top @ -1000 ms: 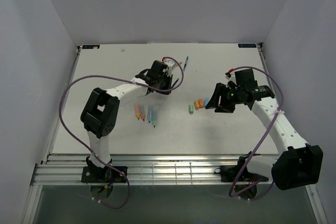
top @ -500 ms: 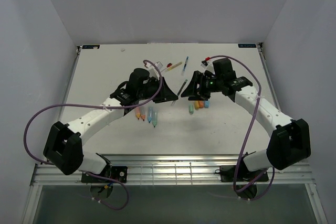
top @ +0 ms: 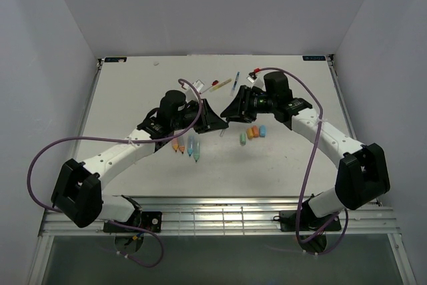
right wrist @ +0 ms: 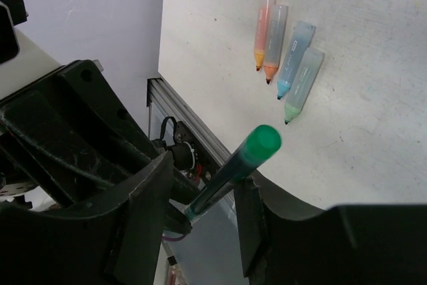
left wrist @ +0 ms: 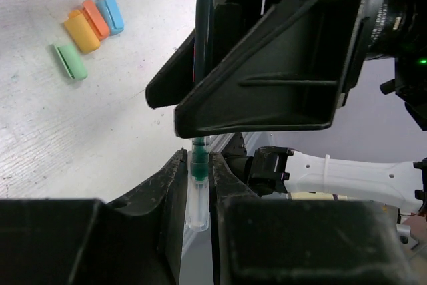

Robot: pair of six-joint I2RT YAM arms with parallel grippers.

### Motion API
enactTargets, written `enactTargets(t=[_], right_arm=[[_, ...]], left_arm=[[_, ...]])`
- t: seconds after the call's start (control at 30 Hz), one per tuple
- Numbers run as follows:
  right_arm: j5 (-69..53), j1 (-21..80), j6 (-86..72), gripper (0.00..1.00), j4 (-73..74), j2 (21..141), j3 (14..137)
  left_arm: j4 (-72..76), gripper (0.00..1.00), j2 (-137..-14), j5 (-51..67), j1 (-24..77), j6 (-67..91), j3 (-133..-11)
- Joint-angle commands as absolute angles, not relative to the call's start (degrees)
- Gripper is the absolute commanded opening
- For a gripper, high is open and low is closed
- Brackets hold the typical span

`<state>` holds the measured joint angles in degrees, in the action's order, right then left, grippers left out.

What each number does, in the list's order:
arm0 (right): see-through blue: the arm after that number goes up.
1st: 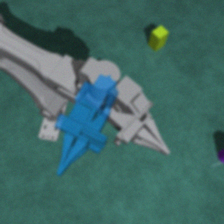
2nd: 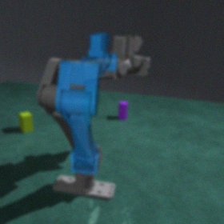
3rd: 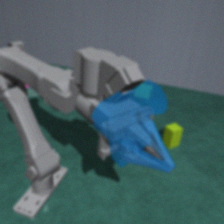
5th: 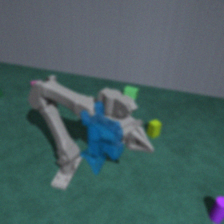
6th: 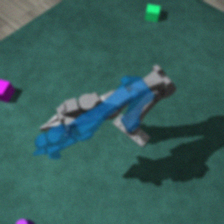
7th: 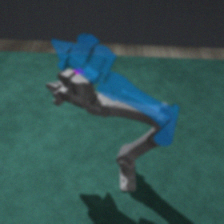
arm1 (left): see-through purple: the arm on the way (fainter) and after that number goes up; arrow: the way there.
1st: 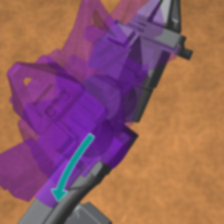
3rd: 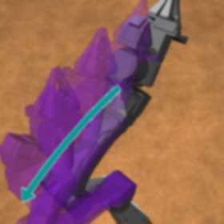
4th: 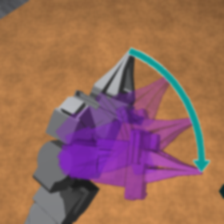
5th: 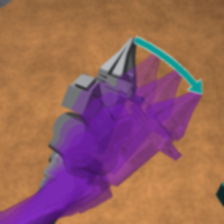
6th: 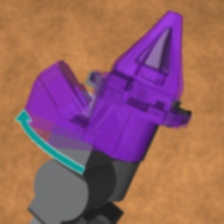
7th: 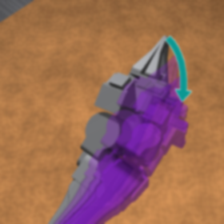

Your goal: Open the pen caps

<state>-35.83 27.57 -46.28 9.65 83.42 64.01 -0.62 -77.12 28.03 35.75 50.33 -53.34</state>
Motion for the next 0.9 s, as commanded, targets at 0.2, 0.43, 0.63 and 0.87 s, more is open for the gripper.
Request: enactTargets(t=[0.2,0.43,0.63,0.87], right_arm=[[-35.86,28.13,-49.92,0.08,5.10,84.11,63.63],[-34.37,28.13,-49.92,0.08,7.47,83.32,64.25],[-33.49,28.13,-50.62,0.08,8.97,82.97,64.25],[-33.40,28.65,-49.92,0.08,9.93,83.85,65.74]], left_arm=[[1.41,0.30,-74.09,30.06,35.86,50.98,-52.47],[-5.27,0.53,-73.65,27.07,35.86,49.22,-52.56],[-5.27,0.53,-74.00,26.89,36.30,50.27,-51.59],[-5.27,0.52,-75.93,27.16,37.27,50.10,-53.08]])
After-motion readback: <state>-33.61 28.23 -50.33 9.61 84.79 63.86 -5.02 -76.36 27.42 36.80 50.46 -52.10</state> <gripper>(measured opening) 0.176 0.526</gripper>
